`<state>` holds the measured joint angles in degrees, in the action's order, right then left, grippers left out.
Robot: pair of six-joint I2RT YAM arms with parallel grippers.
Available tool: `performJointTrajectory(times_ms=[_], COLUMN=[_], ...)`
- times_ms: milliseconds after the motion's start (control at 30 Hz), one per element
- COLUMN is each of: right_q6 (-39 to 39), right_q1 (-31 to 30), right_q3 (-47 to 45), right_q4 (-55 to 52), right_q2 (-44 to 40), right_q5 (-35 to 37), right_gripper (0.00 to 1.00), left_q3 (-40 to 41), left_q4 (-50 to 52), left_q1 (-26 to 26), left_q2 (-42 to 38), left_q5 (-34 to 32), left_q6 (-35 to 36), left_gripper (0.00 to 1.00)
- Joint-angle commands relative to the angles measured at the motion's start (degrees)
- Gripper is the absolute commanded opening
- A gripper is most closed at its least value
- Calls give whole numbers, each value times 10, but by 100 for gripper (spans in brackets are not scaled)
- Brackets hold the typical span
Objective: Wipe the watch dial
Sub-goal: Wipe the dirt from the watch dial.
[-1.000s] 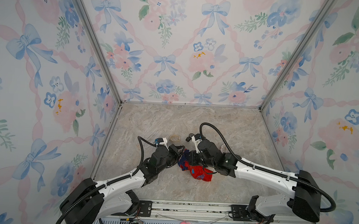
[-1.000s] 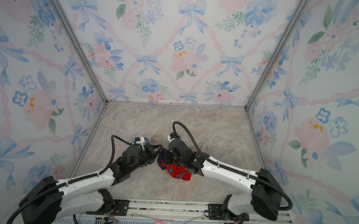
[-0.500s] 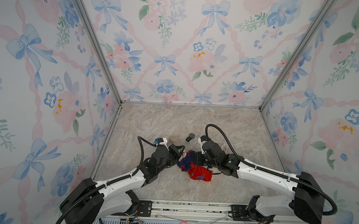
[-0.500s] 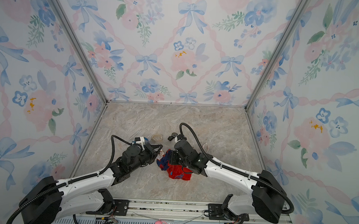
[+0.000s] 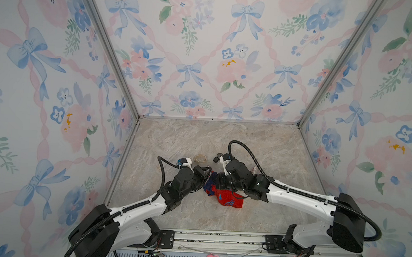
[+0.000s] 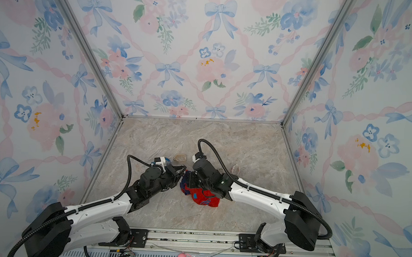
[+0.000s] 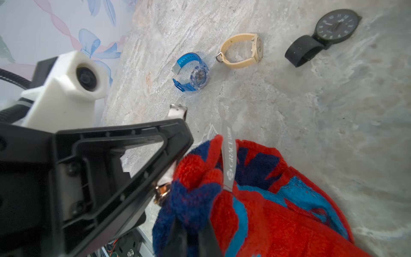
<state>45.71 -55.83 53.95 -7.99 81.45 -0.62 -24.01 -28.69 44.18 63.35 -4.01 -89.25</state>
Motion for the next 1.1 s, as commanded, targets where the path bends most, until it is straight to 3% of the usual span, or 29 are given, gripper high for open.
performJointTrajectory(times_ms=[0,267,433,700,900,1067], right_q6=[14,-2,-12,6,16,0], right_q1=[24,-2,-23,6,29,3], right_q3=[-32,-18,14,-8,-48,-14], right_q4=[26,-19,-15,33,26,-11], right_q2=[0,-62,-49,10,-25,-57], right_q5=[-10,23,22,-16,-9,15], right_gripper=[0,0,0,0,0,0], left_q3=[-7,-2,-3,-2,0,3], left_q4=[-20,-27,-30,-30,-30,-37], left_q1=[2,1,3,5,3,4], left_q2=[-3,7,13,4,3,12], left_q5=[14,16,17,16,17,19], left_q6=[-9,-11,-12,-14,-14,-15], left_gripper=[0,0,0,0,0,0])
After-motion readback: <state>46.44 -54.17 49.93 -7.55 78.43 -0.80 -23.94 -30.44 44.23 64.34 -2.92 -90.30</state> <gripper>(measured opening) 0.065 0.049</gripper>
